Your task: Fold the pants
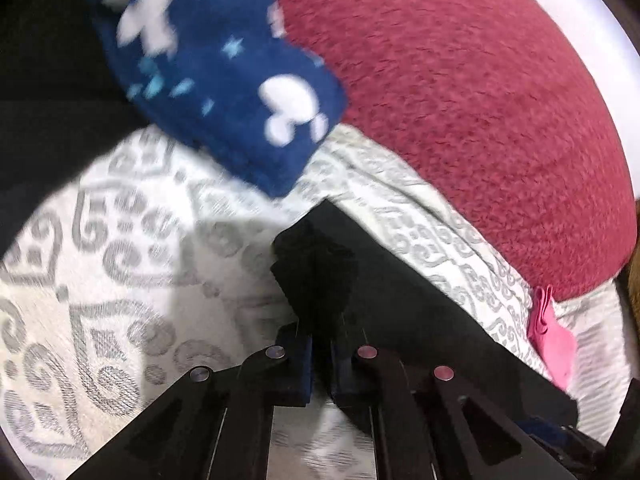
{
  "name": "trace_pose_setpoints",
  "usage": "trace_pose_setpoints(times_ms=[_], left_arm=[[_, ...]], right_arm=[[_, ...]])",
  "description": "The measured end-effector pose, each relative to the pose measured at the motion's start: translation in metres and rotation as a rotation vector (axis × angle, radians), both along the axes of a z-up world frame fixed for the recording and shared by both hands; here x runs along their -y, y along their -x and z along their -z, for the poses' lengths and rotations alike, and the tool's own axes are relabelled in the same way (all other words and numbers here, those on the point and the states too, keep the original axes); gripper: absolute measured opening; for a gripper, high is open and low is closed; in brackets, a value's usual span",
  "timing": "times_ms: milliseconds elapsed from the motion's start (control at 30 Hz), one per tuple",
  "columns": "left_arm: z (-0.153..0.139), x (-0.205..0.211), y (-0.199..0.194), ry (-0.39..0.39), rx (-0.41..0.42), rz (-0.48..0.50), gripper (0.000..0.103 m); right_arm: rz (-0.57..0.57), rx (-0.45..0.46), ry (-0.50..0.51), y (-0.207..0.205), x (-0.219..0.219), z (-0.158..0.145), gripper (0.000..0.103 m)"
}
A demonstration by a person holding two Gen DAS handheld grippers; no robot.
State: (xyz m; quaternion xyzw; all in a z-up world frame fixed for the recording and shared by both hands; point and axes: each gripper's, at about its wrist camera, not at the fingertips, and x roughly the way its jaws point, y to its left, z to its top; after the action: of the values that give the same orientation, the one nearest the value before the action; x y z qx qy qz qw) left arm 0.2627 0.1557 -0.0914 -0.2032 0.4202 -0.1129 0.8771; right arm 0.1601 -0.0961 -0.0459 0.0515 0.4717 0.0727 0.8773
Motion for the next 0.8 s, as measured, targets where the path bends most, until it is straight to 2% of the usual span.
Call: trace_pose_setpoints(times_ms=[200,433,567,800], left_arm=[[-0.039,0.06,0.017,-0.142,0.112,0.122,0.005],[-0.058,0.134,0.041,-0.227,0.173,0.266,0.005],[-0.058,0.165,0.051,-0.246,0.17,0.33,0.005],[-0.053,0.201,0.06,-0.291,0.151,0.387,0.005]], right_arm=[[0.099,0.009,-0.046,0.031,0.051,-0.003,0.052],[0.176,0.024,-0.09,0.062,0.101,-0.005,0.052],[0.208,0.025,-0.116,0.077,0.126,-0.002,0.052],[0.226,0.024,-0.169,0.093,0.148,0.003,0.052]])
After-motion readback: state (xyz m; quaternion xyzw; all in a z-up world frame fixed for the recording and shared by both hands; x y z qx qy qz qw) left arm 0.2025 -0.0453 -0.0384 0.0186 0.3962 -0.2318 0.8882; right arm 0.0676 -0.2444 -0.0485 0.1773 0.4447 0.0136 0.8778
